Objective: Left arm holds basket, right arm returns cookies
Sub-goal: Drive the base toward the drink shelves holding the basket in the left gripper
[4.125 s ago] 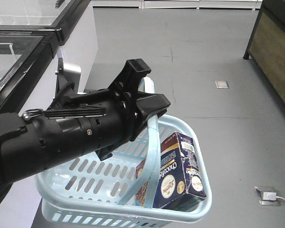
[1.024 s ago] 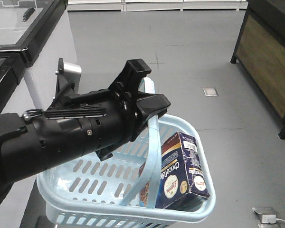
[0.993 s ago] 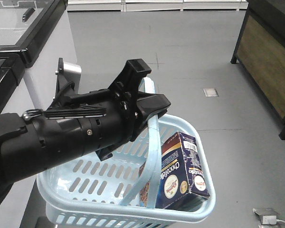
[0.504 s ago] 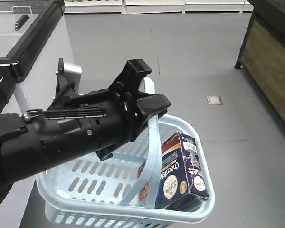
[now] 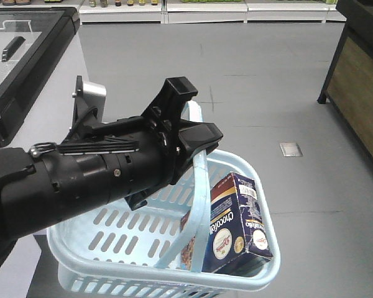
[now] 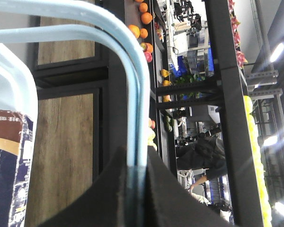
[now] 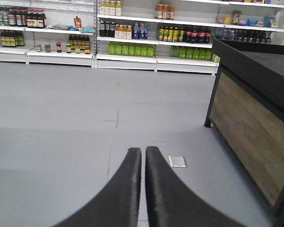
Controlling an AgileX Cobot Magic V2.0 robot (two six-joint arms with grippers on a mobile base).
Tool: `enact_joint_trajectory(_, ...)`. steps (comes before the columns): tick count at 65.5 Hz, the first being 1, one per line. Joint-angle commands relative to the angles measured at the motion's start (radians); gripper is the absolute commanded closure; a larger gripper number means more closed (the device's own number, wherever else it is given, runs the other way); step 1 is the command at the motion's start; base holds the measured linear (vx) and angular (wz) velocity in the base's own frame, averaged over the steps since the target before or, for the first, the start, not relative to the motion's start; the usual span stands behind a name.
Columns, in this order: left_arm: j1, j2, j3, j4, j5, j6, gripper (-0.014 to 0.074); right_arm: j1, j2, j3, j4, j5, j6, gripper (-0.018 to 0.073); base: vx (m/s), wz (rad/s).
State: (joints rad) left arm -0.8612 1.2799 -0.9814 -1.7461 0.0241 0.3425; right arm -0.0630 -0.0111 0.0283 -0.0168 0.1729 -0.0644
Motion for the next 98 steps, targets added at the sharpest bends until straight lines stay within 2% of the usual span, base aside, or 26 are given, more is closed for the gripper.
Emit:
enact_joint_trajectory(1, -0.006, -0.039, -0.036, -0.034, 0.024, 0.002, 0.0599, -0.007, -0.013, 0.017, -0.003, -0.072, -0.005, 0.0565, 0.39, 0.03)
enact_joint_trajectory(98, -0.006, -0.039, -0.036, -0.034, 0.024, 0.002, 0.0599, -0.007, -0.013, 0.017, -0.003, -0.074, -0.005, 0.0565, 0.46, 0.02)
